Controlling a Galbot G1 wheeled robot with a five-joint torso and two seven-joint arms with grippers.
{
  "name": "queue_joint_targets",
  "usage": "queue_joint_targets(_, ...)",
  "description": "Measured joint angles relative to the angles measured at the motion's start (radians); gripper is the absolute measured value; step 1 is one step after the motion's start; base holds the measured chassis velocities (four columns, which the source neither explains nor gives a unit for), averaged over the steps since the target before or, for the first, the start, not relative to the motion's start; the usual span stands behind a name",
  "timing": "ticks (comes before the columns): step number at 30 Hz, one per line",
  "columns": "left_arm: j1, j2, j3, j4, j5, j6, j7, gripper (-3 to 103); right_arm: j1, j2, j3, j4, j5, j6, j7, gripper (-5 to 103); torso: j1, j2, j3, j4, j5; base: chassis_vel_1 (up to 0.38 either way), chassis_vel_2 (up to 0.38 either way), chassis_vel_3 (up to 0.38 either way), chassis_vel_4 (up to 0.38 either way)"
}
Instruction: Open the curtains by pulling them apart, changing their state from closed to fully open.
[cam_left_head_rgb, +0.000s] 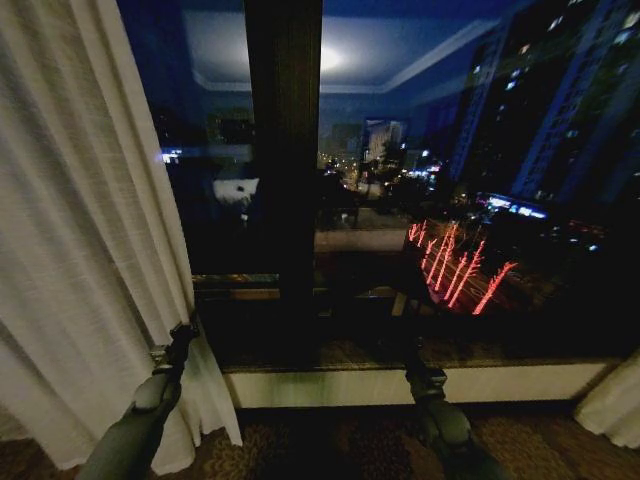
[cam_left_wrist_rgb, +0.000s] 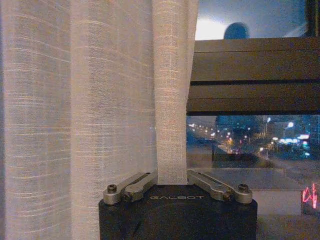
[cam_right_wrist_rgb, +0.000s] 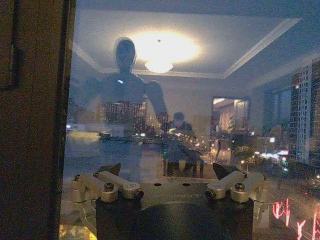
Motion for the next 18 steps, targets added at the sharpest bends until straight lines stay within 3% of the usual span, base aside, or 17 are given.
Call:
queue_joint_targets(9,0.014,0.007,-0.009,-0.005,0.0,-0.005,-0.007,0,0.0,0.0,0.0,0.0,0.0,0.0,0.0,100,0.0,0.0,0.0,-0.0002,0.0,0.101,0.1,-0.098,-0.11)
queue_joint_targets(18,0.024,0.011,-0.017,-0.012,-0.001,-0.01,-0.01,0,0.0,0.0,0.0,0.0,0.0,0.0,0.0,100,0.0,0.0,0.0,0.0,-0.0002,0.237,0.261,-0.238,-0.243)
